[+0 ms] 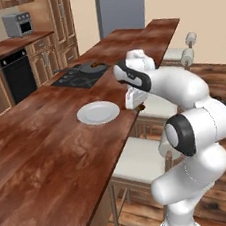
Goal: Take the chicken drumsticks from the pan and place one on each plate on the dining counter.
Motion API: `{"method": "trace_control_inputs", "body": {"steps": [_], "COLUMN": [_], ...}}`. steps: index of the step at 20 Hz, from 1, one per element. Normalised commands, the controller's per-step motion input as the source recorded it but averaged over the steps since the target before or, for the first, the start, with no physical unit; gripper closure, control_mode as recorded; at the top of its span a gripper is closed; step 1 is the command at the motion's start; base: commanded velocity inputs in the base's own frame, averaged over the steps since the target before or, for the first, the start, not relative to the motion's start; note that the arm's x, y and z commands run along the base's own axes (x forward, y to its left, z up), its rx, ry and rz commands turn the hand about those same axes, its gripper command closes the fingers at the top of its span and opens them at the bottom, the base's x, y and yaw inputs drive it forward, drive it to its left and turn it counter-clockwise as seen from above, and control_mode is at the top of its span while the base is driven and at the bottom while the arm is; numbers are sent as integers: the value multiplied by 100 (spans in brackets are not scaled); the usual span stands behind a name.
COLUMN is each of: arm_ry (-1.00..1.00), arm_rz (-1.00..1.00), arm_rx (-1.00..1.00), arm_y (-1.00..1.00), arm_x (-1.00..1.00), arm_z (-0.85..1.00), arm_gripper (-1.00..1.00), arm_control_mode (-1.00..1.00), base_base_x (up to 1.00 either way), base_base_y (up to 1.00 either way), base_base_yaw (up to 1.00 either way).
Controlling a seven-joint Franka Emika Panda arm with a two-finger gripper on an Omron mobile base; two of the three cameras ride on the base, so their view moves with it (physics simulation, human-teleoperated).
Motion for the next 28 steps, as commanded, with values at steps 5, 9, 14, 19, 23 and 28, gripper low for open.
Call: {"method": "trace_control_inputs", "body": {"steps": [5,9,14,19,23,28], "arm_ry": [0,0,-3,1,0,0], "arm_rz": [-2,-4,-10,-3,-5,-9], "arm_rx": [0,-4,-1,3,1,0], "arm_y": [51,53,52,23,20,25], "arm_x": [80,76,75,61,38,24], "arm_z": [0,-6,-32,-14,-9,-32], "arm_gripper": [100,100,100,100,100,100], "arm_control_mode": [-100,-100,-100,-100,-100,-100], "base_base_x": [0,0,0,0,0,0], "base_base_y": [0,0,0,0,0,0], "base_base_yaw": [0,0,0,0,0,0]}}
